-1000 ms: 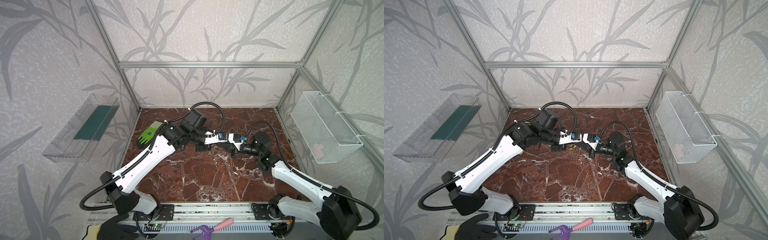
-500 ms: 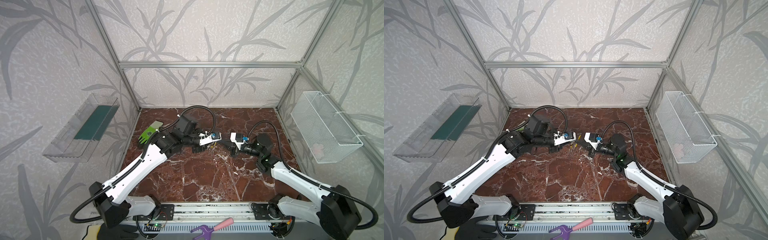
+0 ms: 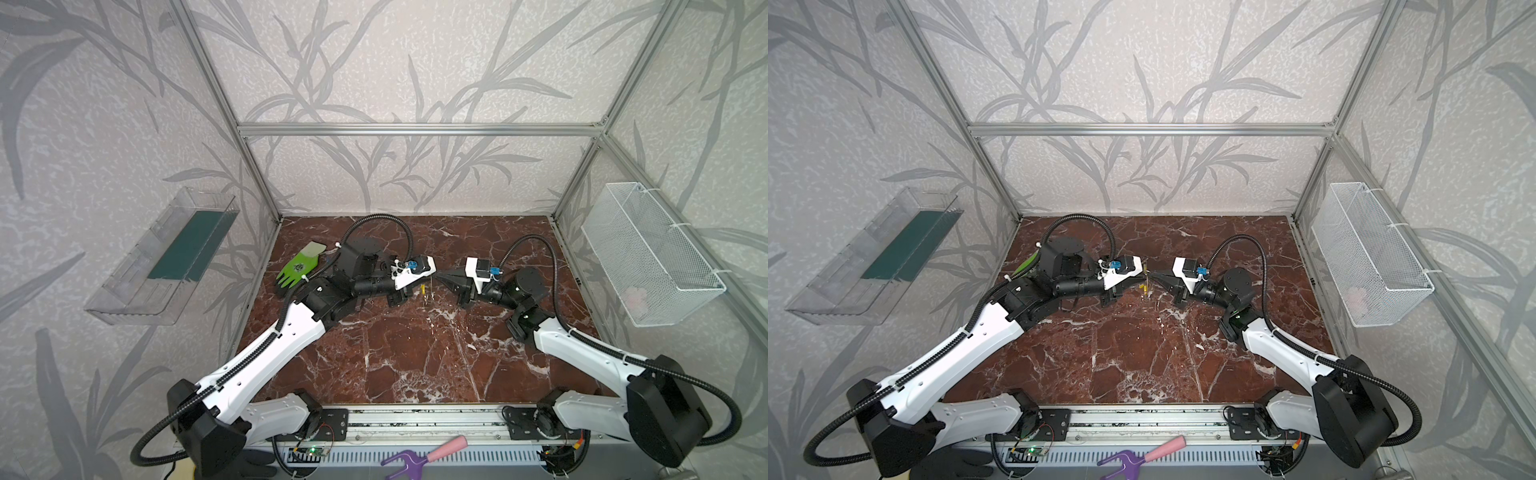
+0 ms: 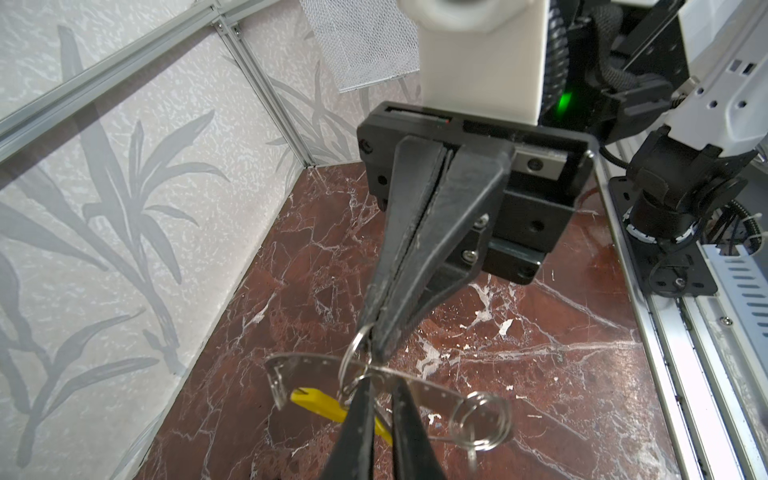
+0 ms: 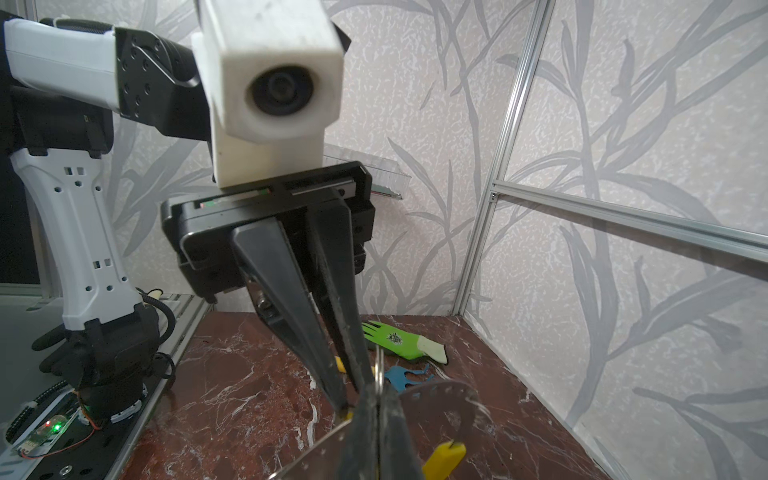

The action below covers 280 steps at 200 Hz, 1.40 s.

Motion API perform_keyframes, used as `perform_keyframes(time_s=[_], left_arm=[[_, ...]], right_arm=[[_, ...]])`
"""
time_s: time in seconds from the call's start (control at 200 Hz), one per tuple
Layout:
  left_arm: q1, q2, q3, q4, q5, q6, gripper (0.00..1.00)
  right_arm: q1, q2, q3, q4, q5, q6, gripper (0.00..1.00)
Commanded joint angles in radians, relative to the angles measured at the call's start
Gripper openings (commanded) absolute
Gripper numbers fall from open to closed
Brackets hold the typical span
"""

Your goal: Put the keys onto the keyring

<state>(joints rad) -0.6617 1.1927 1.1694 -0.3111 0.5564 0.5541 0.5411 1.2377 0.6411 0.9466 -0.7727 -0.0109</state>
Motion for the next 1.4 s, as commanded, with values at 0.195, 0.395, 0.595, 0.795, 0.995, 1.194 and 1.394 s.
perform_keyframes(time_s=[0.195, 0.395, 0.595, 0.795, 0.995, 1.194, 1.394], left_arm=[[0.003, 0.044, -0.019, 0.085, 0.097, -0.048, 0.1], [0.004, 0.023, -0.047, 0.108, 0.075, -0.052, 0.23], [0.008, -0.008, -0.113, 0.191, 0.042, -0.08, 0.24], [0.008, -0.083, -0.198, 0.265, -0.044, -0.077, 0.25], [0.007, -0.118, -0.243, 0.297, -0.072, -0.093, 0.27], [0.008, -0.109, -0.277, 0.372, -0.079, -0.124, 0.33], [0.007, -0.098, -0.284, 0.399, -0.068, -0.137, 0.36]], right_arm=[[-0.004, -0.007, 0.005, 0.105, 0.001, 0.039, 0.0], [-0.013, -0.006, -0.015, 0.153, 0.013, 0.069, 0.0], [-0.017, -0.002, -0.022, 0.178, 0.016, 0.086, 0.0], [-0.017, -0.013, -0.031, 0.173, 0.021, 0.094, 0.0], [-0.018, -0.014, -0.035, 0.169, 0.024, 0.097, 0.0], [-0.017, -0.015, -0.034, 0.171, 0.023, 0.103, 0.0], [-0.018, -0.018, -0.034, 0.165, 0.02, 0.106, 0.0]])
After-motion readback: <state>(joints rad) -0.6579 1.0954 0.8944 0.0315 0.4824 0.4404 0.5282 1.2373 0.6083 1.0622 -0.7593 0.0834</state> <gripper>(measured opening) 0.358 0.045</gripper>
